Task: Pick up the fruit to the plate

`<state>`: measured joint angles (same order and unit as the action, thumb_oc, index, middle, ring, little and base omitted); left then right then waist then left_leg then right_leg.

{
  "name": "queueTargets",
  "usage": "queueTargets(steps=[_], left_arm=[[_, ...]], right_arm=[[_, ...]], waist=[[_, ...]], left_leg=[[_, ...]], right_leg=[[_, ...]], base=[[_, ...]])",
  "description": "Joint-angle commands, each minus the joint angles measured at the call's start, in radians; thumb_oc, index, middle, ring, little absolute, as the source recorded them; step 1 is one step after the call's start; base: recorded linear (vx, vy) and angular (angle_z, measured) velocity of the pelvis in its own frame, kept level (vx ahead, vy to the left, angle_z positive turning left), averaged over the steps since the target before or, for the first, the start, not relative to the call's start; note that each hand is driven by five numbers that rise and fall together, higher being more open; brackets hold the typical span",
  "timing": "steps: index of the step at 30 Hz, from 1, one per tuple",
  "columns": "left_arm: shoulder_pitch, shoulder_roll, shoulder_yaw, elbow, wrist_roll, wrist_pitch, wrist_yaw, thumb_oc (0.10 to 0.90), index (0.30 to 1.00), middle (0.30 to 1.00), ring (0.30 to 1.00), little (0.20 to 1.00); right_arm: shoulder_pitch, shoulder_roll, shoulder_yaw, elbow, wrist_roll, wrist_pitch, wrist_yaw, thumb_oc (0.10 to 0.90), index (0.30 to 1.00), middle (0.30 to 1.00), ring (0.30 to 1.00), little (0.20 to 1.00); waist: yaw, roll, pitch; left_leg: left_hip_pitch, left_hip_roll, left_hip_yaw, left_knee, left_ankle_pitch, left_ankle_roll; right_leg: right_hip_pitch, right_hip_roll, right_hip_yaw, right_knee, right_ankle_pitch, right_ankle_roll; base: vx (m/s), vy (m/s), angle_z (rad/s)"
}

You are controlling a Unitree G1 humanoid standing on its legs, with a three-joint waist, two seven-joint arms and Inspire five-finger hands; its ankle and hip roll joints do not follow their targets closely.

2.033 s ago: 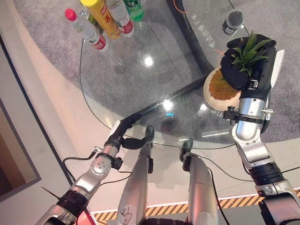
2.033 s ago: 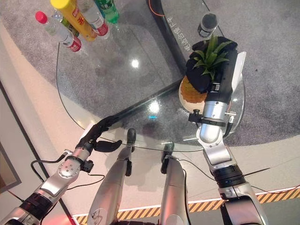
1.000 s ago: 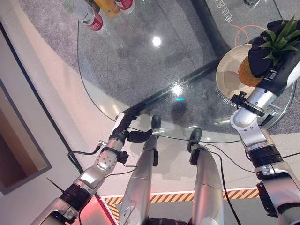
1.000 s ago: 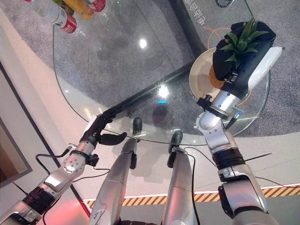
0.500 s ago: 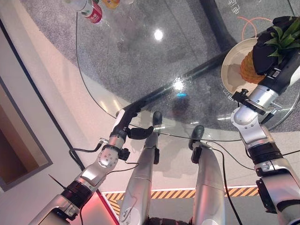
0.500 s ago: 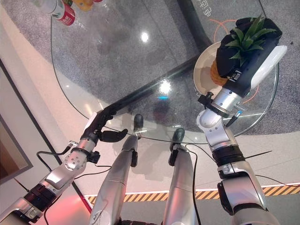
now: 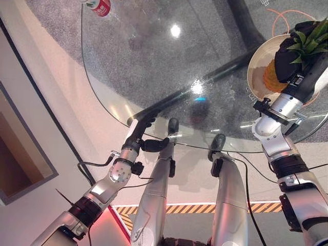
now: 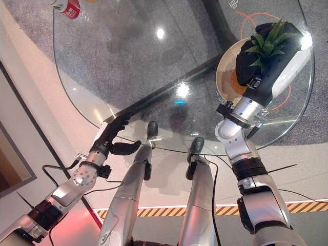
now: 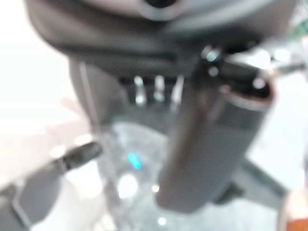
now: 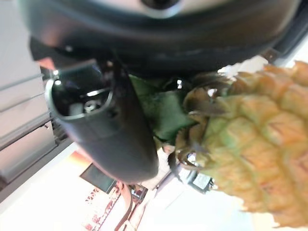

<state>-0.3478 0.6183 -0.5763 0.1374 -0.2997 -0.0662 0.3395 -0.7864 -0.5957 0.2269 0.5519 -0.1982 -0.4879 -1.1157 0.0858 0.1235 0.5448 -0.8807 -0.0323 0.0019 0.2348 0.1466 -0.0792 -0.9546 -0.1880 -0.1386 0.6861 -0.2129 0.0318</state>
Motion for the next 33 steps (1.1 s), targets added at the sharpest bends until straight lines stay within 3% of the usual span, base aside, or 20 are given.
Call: queueTargets(steps=[1,18,19,20,21,22,33], left_arm=[[-0.002,-0.002,-0.008,-0.083,-0.012,-0.058,0.008,0.800,0.900,0.900,0.900,0.900],[-0.049,-0.001,-0.035,-0.069,-0.018,-0.058,0.024,0.800,0.900,0.900,0.900,0.900],[-0.049,-0.001,-0.034,-0.071,-0.017,-0.055,0.023,0.800,0.900,0.900,0.900,0.900],[-0.047,0.001,-0.034,-0.071,-0.016,-0.057,0.024,0.800,0.900,0.900,0.900,0.900],[-0.047,0.001,-0.034,-0.071,-0.016,-0.058,0.024,0.800,0.900,0.900,0.900,0.900],[-0.045,0.003,-0.033,-0.074,-0.015,-0.060,0.026,0.800,0.900,0.900,0.900,0.900],[-0.044,0.008,-0.026,-0.067,0.002,-0.067,0.021,0.800,0.900,0.900,0.900,0.900]], right_arm=[[-0.085,-0.110,0.026,-0.023,-0.028,-0.053,-0.057,0.100,0.300,0.300,0.300,0.200],[-0.125,-0.096,0.065,0.122,0.030,-0.092,-0.033,0.100,0.300,0.300,0.300,0.200],[-0.122,-0.093,0.063,0.130,0.035,-0.092,-0.029,0.177,0.366,0.366,0.366,0.277],[-0.119,-0.093,0.061,0.132,0.042,-0.091,-0.024,0.402,0.559,0.559,0.559,0.502],[-0.118,-0.094,0.061,0.132,0.044,-0.090,-0.023,0.476,0.622,0.622,0.622,0.576],[-0.113,-0.093,0.057,0.134,0.053,-0.088,-0.020,0.800,0.900,0.900,0.900,0.900],[-0.085,-0.084,0.052,0.126,0.054,-0.061,-0.032,0.800,0.900,0.900,0.900,0.900]], waist=[[-0.017,0.041,-0.025],[-0.010,0.045,-0.025],[-0.010,0.045,-0.025],[-0.010,0.044,-0.025],[-0.010,0.044,-0.025],[-0.010,0.043,-0.025],[-0.014,0.030,-0.025]], left_leg=[[-0.034,-0.055,0.062,0.255,-0.201,0.066],[-0.031,-0.055,0.059,0.228,-0.187,0.059],[-0.027,-0.056,0.058,0.224,-0.186,0.059],[-0.025,-0.055,0.059,0.221,-0.185,0.059],[-0.024,-0.055,0.060,0.221,-0.184,0.059],[-0.022,-0.056,0.060,0.216,-0.183,0.060],[-0.002,-0.056,0.061,0.199,-0.179,0.060]], right_leg=[[0.011,0.047,-0.036,-0.226,0.235,0.048],[0.013,0.047,-0.044,-0.246,0.247,0.050],[0.017,0.049,-0.043,-0.249,0.247,0.050],[0.019,0.050,-0.044,-0.250,0.247,0.050],[0.019,0.050,-0.044,-0.251,0.247,0.050],[0.023,0.052,-0.046,-0.255,0.247,0.050],[0.047,0.055,-0.053,-0.277,0.256,0.052]], base=[[0.00,0.000,0.00],[-0.01,-0.002,0.01],[0.00,0.000,0.00],[0.00,0.000,0.00],[0.00,0.000,0.00],[0.00,0.000,0.00],[0.00,0.000,0.00]])
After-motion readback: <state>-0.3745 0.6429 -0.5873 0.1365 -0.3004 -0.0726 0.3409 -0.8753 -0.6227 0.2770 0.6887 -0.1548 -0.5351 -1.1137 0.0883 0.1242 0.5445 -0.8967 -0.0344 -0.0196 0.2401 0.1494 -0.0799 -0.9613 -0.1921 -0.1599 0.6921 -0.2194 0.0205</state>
